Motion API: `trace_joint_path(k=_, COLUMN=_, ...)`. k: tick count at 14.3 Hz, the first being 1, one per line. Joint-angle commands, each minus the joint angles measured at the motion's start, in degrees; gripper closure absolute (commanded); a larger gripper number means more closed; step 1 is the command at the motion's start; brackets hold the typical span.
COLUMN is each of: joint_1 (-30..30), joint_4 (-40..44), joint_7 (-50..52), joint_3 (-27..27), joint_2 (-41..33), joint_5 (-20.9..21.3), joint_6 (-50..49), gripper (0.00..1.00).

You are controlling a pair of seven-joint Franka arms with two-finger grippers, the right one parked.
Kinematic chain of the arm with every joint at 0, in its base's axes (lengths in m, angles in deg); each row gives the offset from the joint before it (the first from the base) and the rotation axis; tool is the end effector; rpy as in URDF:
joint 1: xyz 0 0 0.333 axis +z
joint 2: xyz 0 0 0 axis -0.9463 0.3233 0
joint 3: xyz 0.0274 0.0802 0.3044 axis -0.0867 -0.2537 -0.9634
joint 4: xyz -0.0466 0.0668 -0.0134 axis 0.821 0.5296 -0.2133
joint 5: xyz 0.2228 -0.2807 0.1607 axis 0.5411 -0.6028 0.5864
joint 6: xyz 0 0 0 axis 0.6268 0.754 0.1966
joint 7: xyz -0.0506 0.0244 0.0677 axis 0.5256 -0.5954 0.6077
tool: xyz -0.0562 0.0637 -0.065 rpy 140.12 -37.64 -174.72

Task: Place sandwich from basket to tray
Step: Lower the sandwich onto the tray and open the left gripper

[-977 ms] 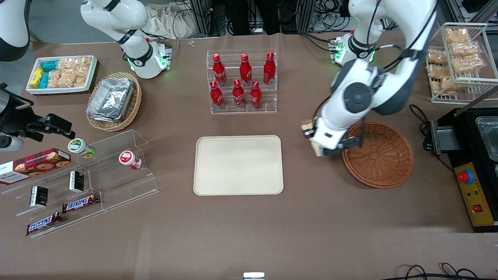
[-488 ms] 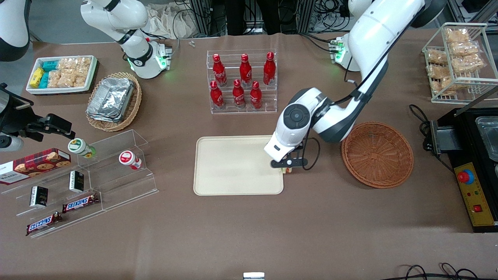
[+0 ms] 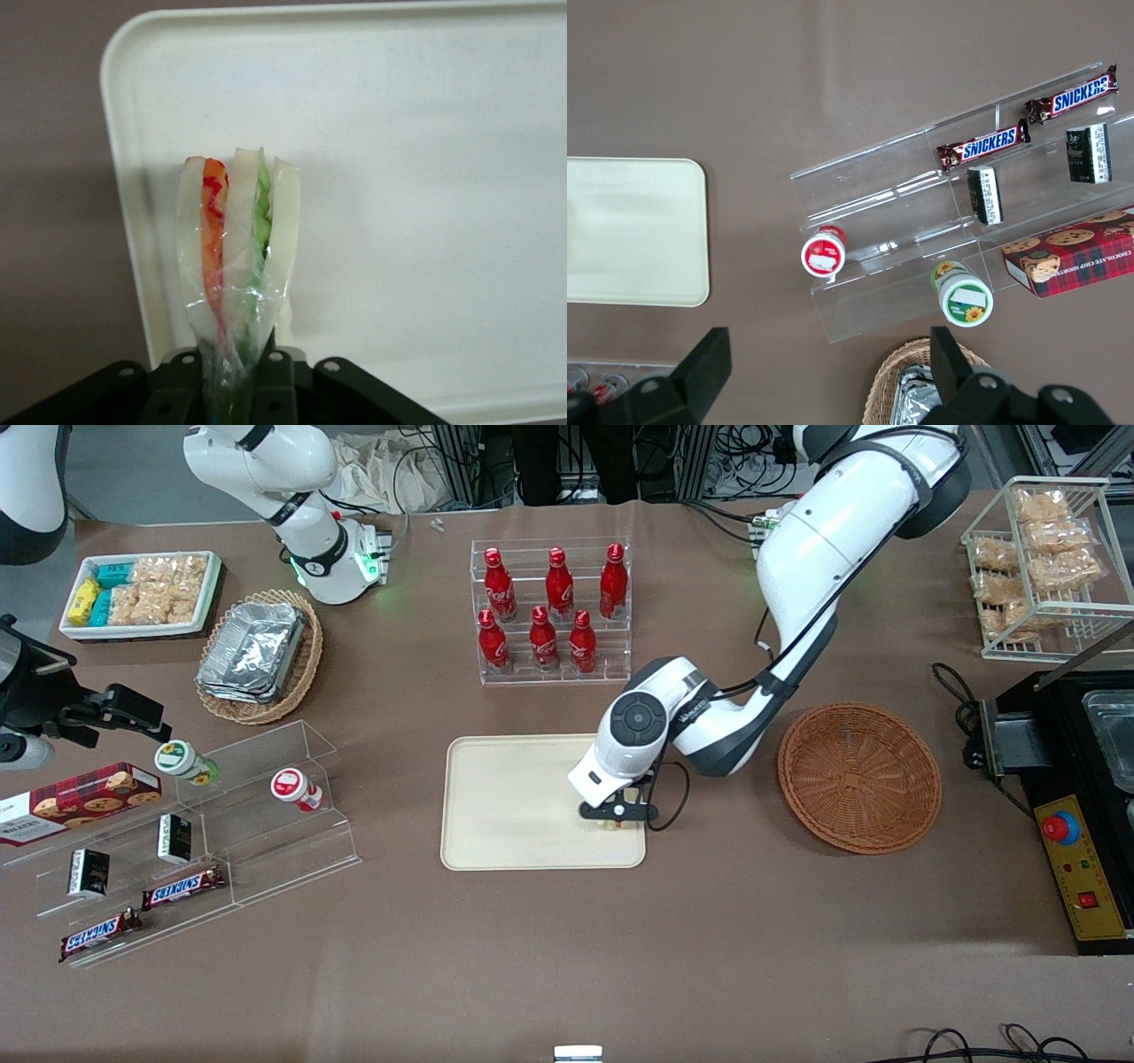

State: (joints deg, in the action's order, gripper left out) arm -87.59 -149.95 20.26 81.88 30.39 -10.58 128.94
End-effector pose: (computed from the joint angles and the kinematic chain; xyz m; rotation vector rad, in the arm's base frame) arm 0.5427 -0.4549 0.2274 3.0620 -0.1003 -0.0986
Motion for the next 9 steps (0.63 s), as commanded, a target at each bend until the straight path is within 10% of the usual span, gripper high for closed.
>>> trace_joint_path(k=1, joint_1=-1.04, joint_4=2.27, joint_7=-0.06, joint_3=-0.60, joint_2=1.26, joint_5=5.67, joint_6=0.16, gripper=0.00)
trace_joint_path(k=4, joint_1=-1.13, joint_4=1.92, joint_7=0.65, joint_3=-0.51, joint_2=0.47, joint_5=9.30, joint_6=-0.89, gripper=0.00)
trace_joint_path(k=9, joint_1=-0.25, joint_4=1.74, joint_7=11.89, joint_3=0.11, joint_2=-9.97, joint_5=3.35, joint_6=-9.94, gripper=0.00)
